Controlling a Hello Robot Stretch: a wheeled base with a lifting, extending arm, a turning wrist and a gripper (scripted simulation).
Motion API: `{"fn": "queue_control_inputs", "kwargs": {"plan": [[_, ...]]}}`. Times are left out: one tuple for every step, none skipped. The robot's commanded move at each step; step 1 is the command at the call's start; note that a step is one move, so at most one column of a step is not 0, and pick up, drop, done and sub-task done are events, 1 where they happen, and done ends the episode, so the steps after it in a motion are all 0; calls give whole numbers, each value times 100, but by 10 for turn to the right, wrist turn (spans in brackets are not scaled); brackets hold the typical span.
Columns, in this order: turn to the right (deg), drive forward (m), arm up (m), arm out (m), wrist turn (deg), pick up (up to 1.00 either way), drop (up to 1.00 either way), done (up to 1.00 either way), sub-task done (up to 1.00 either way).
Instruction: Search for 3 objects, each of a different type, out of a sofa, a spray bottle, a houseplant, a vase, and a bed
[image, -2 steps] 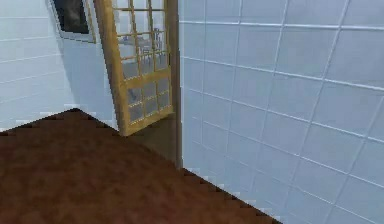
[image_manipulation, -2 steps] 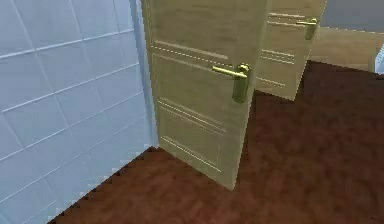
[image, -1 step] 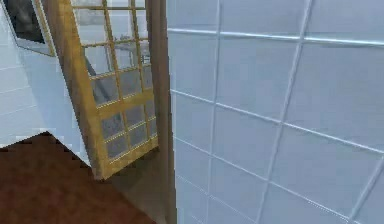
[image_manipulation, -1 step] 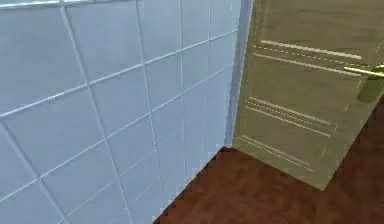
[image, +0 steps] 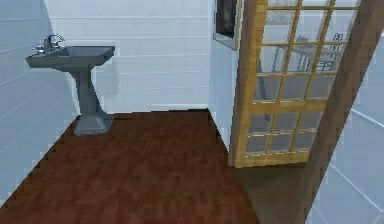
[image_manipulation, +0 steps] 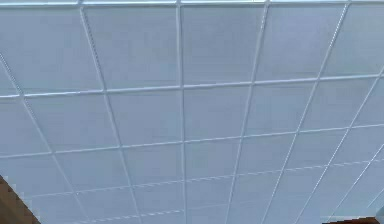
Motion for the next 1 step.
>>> {"fn": "queue_control_inputs", "kwargs": {"plan": [[-60, 0, 0, 0, 0, 0, 0, 0, 0]]}}
